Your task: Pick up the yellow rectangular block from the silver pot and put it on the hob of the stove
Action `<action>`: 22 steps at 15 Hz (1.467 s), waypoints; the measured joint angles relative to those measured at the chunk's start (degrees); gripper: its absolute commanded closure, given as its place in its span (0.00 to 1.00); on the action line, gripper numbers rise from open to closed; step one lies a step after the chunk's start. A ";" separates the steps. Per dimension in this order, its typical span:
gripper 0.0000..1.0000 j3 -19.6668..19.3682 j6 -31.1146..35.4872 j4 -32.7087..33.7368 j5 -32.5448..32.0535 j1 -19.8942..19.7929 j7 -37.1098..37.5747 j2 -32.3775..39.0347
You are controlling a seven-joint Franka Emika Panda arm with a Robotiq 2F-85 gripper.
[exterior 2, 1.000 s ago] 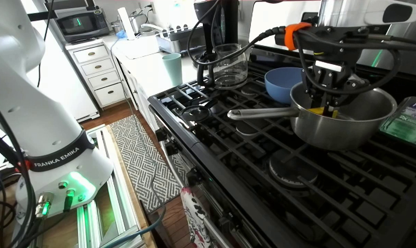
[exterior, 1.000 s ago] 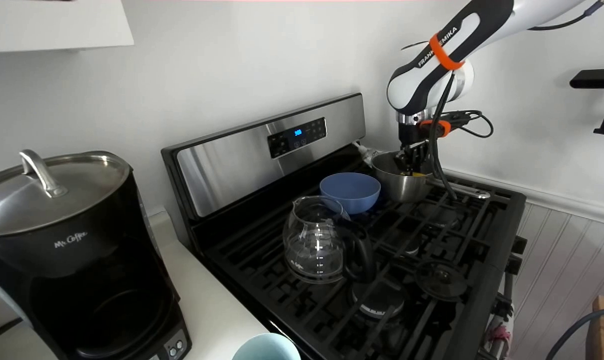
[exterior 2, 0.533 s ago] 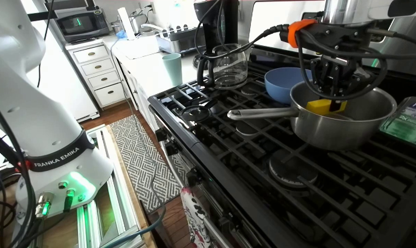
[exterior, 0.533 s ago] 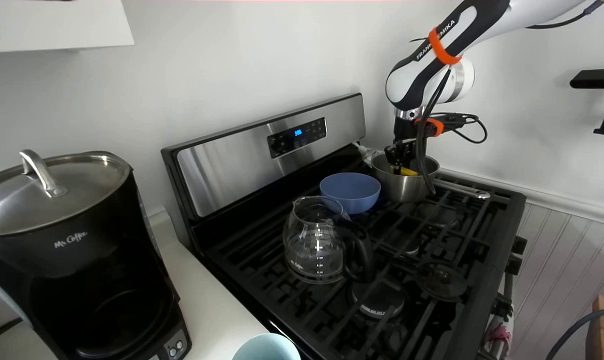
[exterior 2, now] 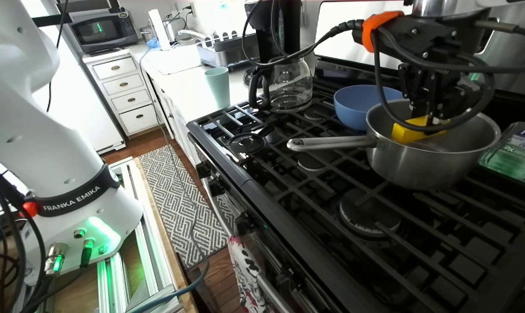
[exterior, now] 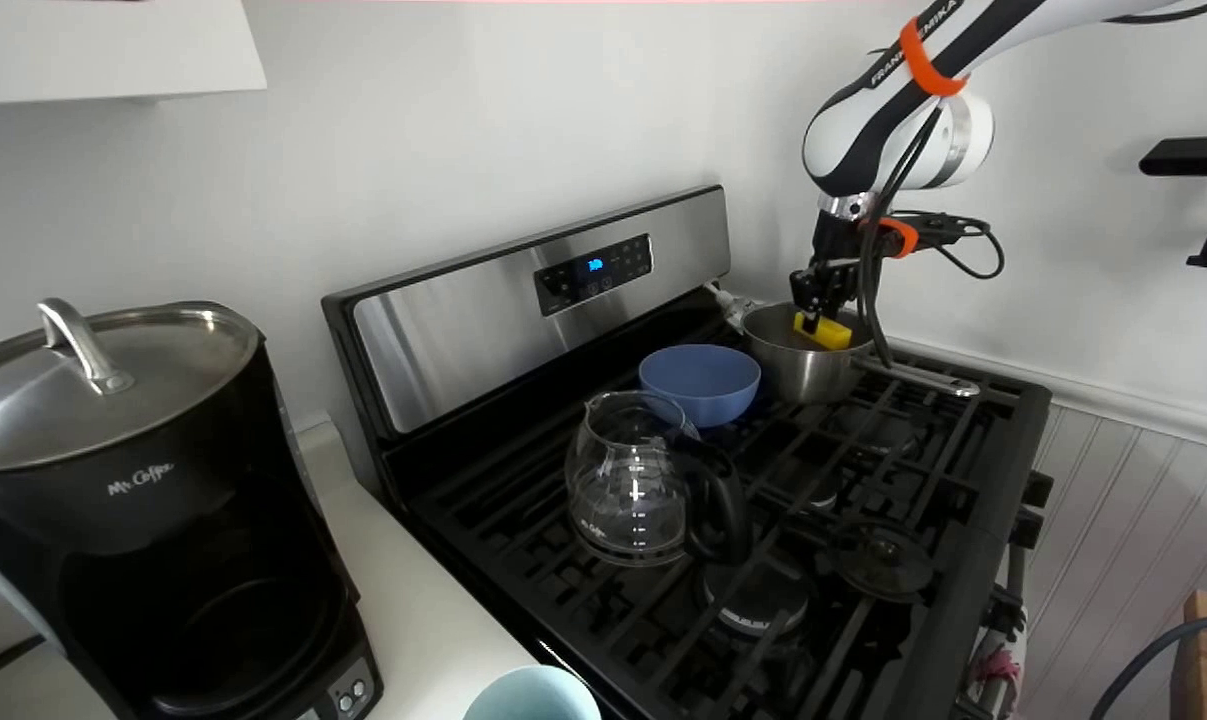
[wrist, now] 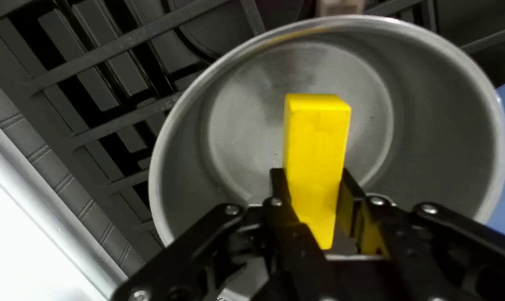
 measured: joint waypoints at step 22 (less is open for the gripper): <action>0.92 -0.06 8.26 -9.43 6.06 1.51 4.58 -9.57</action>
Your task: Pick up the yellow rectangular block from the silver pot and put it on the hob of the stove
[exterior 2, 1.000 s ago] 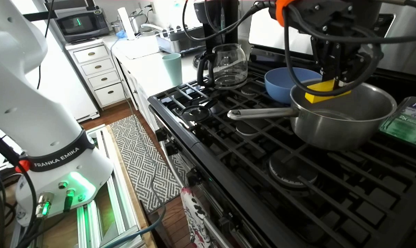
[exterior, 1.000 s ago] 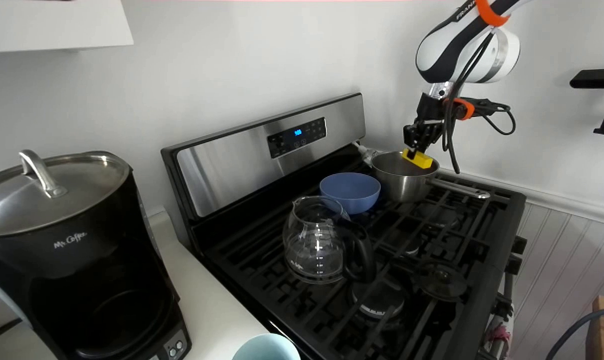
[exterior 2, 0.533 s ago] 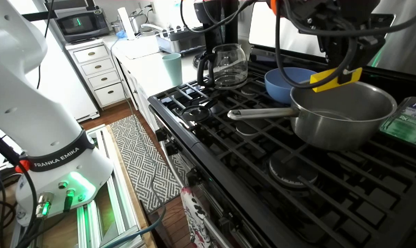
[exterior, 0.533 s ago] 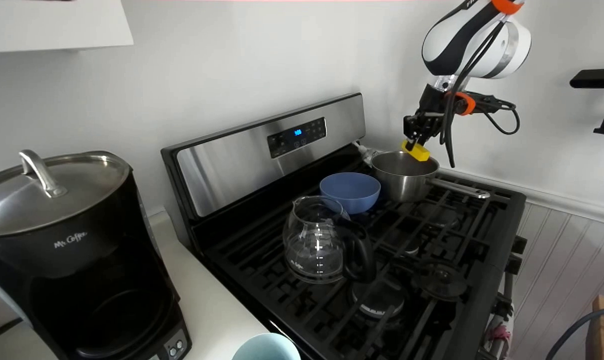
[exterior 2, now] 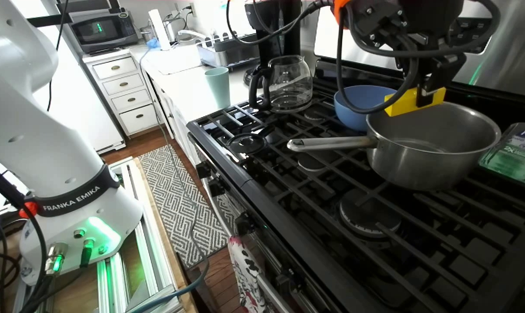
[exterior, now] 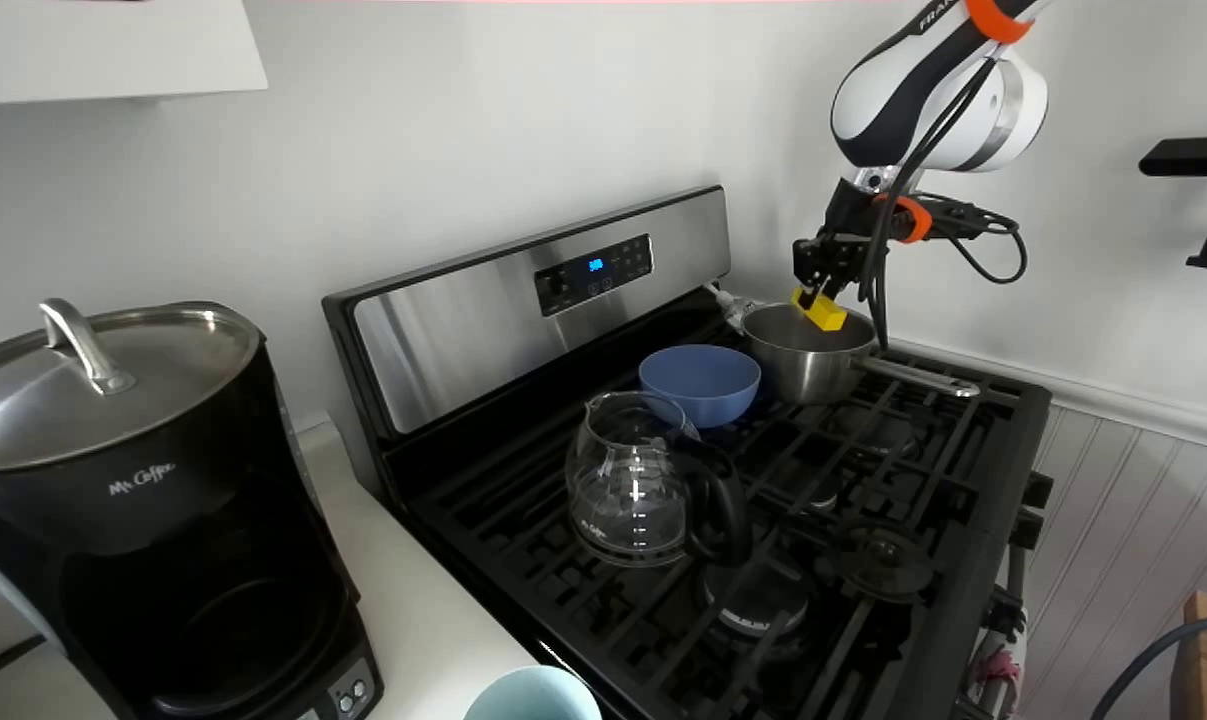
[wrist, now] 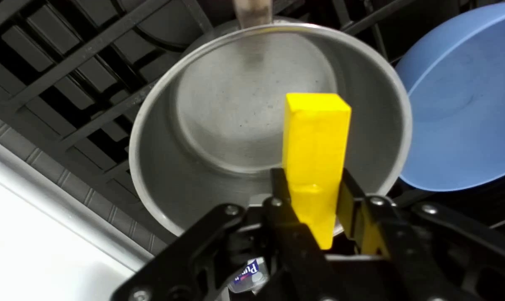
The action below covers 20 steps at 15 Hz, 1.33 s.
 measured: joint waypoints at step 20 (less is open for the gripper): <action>0.92 -9.69 -9.09 -4.05 -16.90 -3.86 -22.90 -4.09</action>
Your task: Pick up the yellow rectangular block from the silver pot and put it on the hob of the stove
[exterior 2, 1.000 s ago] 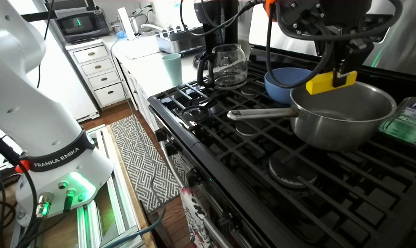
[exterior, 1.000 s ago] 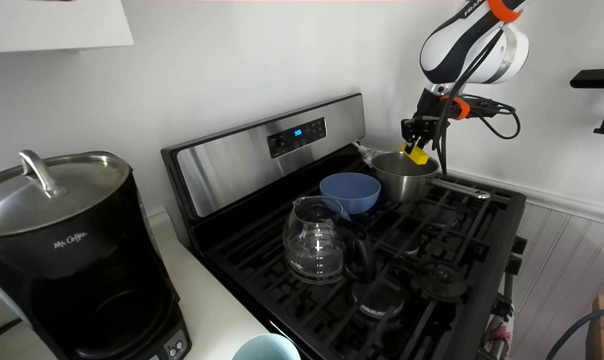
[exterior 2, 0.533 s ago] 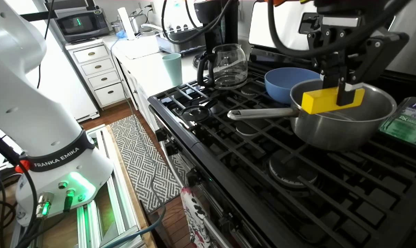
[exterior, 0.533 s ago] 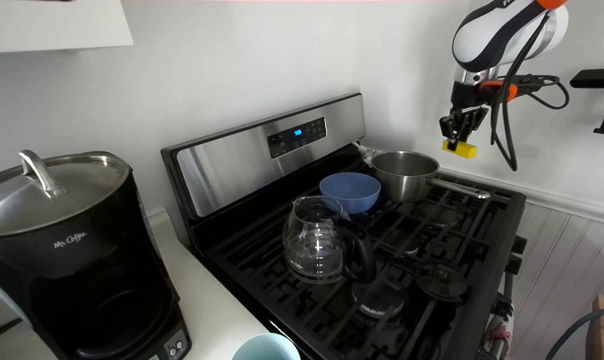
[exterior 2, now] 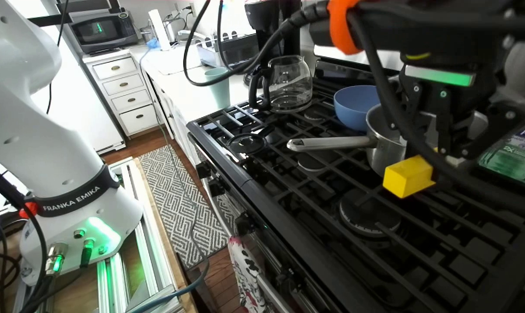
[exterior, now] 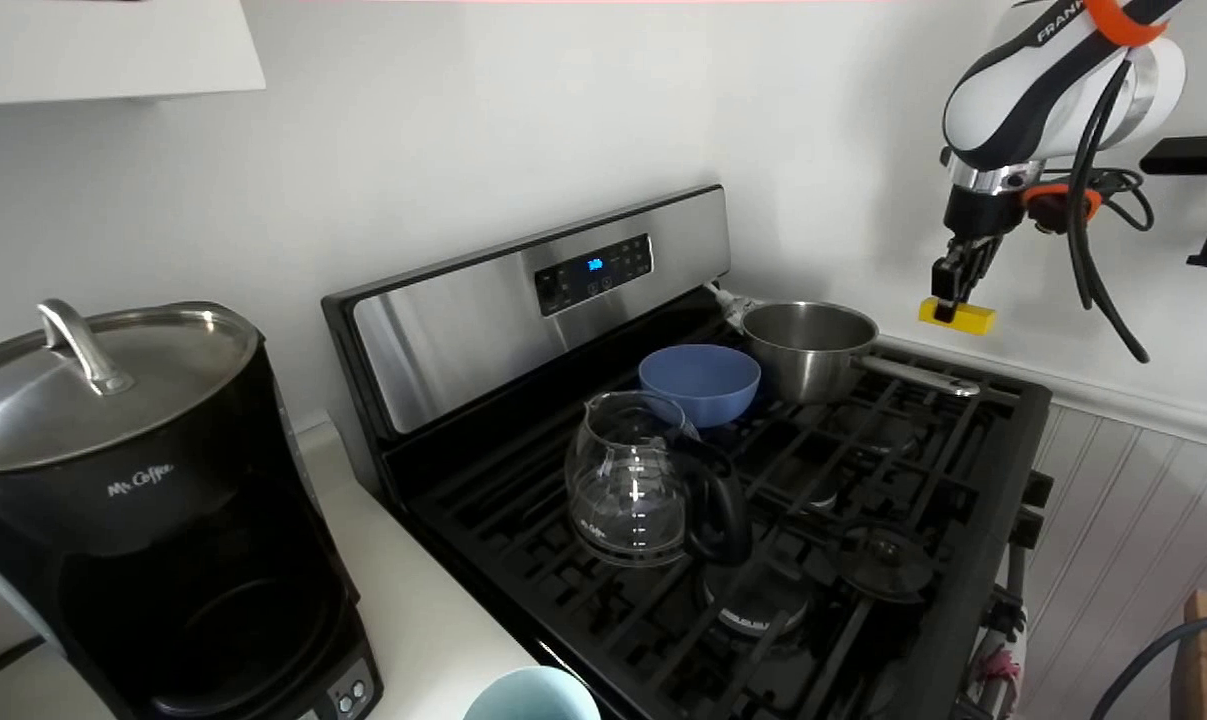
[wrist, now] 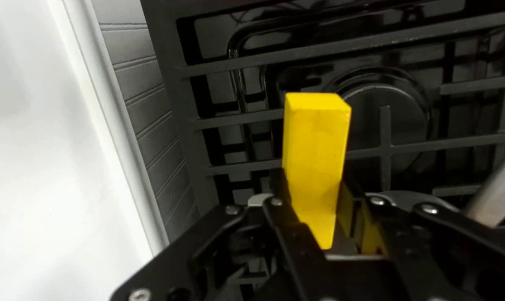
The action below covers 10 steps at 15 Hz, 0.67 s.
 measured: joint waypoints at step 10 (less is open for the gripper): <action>0.92 2.67 4.51 -2.69 1.10 0.54 -9.03 4.03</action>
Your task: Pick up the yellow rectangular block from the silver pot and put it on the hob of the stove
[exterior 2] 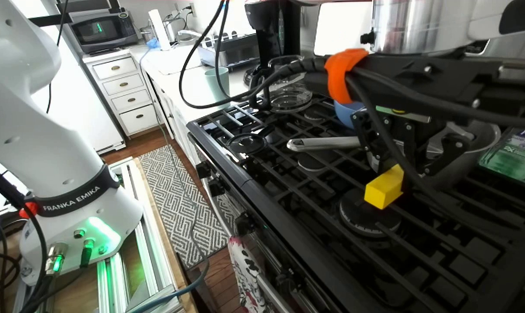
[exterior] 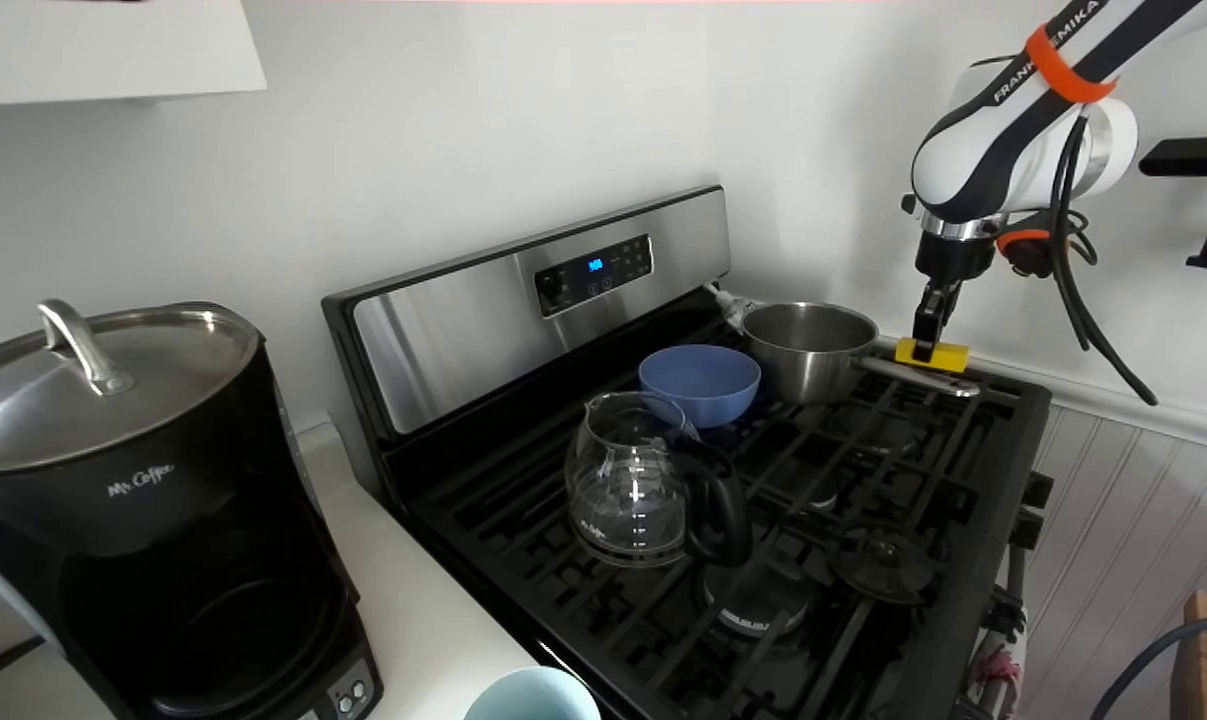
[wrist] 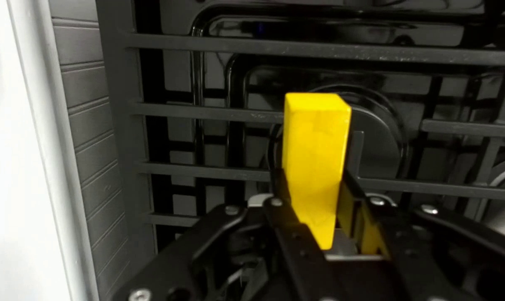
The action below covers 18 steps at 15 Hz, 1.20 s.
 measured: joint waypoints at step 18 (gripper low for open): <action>0.44 0.88 5.39 3.53 3.77 -3.51 1.20 8.87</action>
